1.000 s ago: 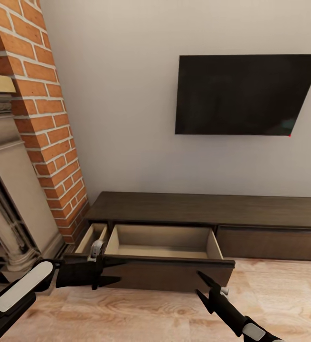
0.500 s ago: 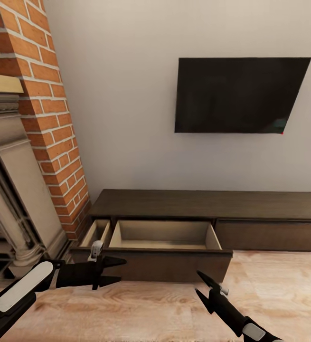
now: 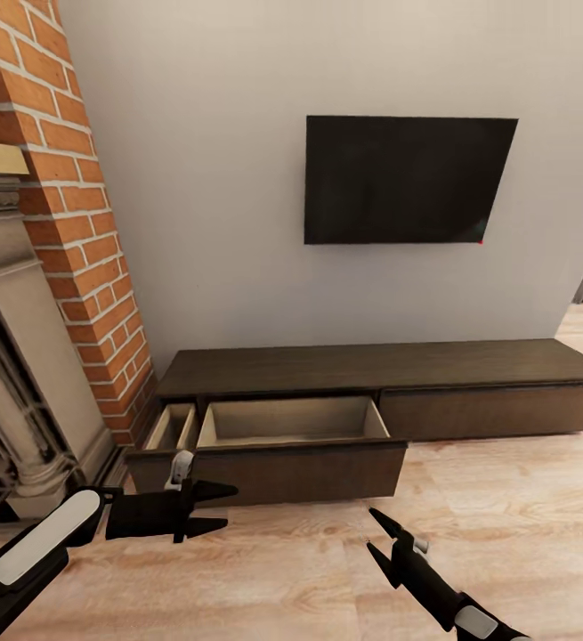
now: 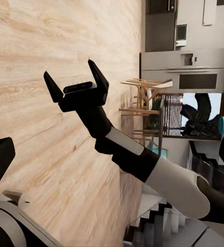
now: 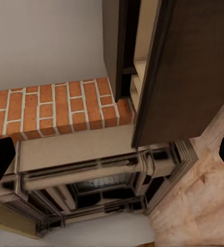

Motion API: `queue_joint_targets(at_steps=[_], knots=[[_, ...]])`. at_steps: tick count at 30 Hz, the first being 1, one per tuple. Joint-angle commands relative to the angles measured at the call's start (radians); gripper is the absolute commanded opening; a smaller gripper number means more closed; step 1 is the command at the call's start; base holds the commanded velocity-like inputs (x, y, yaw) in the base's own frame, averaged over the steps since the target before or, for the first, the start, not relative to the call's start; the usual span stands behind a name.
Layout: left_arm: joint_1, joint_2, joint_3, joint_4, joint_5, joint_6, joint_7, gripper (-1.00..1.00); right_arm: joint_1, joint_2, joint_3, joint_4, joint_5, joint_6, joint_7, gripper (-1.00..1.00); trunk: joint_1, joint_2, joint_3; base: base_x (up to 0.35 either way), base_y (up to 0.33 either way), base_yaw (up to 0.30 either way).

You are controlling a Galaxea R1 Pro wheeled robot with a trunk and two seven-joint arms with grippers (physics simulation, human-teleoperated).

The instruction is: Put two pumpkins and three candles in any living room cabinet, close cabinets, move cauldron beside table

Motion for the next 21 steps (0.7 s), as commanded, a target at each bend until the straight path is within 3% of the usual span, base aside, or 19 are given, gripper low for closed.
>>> queue_joint_targets(at_steps=[1, 21], knots=[[-0.001, 0.001, -0.002, 0.0, -0.007, 0.0, -0.01, 1.0, -0.001, 0.0, 0.008, 0.001, -0.011, 0.008, 0.003, 1.0, -0.001, -0.001, -0.001, -0.322, -0.079, -0.009], [-0.001, 0.001, -0.002, 0.0, -0.007, 0.0, -0.01, 1.0, -0.001, 0.0, 0.008, 0.001, -0.011, 0.008, 0.002, 1.0, -0.001, -0.001, -0.001, -0.323, -0.023, -0.001]])
